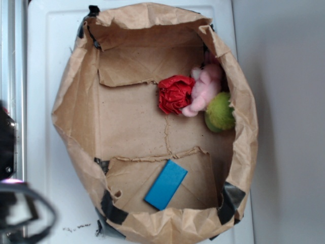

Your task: Grab the blue block.

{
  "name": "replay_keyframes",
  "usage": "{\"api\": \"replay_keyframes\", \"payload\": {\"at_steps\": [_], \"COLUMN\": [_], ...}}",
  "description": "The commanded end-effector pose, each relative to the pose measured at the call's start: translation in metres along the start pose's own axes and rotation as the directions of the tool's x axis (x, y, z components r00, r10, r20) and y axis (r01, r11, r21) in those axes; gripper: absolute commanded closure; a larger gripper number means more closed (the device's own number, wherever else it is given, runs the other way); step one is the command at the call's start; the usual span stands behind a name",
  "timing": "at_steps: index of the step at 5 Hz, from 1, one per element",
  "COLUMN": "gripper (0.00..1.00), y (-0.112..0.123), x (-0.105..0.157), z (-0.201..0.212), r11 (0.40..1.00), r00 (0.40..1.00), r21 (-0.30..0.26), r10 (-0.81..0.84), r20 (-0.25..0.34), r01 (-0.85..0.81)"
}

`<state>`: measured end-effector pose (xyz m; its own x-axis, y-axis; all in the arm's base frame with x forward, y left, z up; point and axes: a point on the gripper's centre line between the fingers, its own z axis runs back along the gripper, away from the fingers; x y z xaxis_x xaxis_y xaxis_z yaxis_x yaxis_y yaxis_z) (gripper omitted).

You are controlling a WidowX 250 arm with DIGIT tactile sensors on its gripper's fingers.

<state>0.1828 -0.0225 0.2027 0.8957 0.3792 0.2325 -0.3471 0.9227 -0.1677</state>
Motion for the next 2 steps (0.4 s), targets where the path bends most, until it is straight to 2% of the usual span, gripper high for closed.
{"api": "replay_keyframes", "payload": {"at_steps": [1, 2], "gripper": [0.00, 0.00], "y": [-0.018, -0.016], "x": [0.072, 0.100], "z": [-0.039, -0.061], "r11": [0.987, 0.968], "r00": [0.985, 0.968], "r21": [0.027, 0.066], "r10": [0.157, 0.235], "r20": [0.071, 0.090], "r01": [-0.159, -0.241]}}
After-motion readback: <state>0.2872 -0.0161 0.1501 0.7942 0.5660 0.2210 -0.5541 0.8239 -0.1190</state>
